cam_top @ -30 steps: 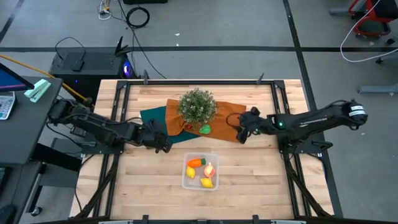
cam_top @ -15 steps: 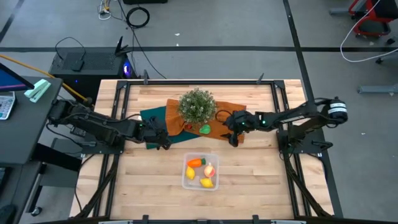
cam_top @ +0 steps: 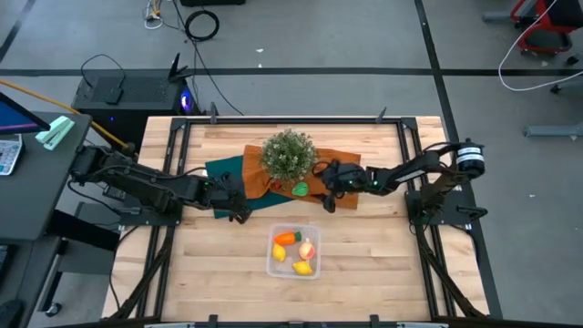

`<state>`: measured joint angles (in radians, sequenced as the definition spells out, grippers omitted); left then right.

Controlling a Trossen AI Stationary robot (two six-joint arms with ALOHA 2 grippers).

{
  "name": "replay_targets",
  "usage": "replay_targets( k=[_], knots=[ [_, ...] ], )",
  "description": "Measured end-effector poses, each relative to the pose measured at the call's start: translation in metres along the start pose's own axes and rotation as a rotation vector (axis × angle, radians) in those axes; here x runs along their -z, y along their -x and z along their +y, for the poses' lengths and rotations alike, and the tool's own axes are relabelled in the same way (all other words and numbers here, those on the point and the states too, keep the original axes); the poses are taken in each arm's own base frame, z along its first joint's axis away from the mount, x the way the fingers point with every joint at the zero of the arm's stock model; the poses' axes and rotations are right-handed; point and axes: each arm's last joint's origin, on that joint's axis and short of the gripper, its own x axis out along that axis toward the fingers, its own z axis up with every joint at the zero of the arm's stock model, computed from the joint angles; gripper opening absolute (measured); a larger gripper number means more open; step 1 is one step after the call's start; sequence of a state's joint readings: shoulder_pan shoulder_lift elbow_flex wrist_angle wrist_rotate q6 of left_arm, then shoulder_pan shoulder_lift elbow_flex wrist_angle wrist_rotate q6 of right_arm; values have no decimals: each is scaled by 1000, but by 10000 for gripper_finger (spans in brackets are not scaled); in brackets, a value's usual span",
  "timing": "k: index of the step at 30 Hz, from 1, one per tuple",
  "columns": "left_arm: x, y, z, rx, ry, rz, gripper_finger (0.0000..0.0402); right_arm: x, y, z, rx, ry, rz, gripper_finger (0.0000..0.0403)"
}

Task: Pick and placing Produce into tupperware
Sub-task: Put the pear into the transparent bin

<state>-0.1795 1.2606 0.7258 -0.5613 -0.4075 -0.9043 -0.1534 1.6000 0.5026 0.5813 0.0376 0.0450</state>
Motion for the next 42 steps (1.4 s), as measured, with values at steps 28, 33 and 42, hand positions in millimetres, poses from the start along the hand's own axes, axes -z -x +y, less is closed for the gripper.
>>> replay_targets(
  k=[28,33,42],
  knots=[
    [1,0,-1,24,8,31,107,5,-50,6,-34,23,-32,348],
    [1,0,-1,24,8,31,107,4,-50,6,-34,20,-35,343],
    [1,0,-1,25,8,31,107,4,-50,6,-33,20,-32,260]
  ],
)
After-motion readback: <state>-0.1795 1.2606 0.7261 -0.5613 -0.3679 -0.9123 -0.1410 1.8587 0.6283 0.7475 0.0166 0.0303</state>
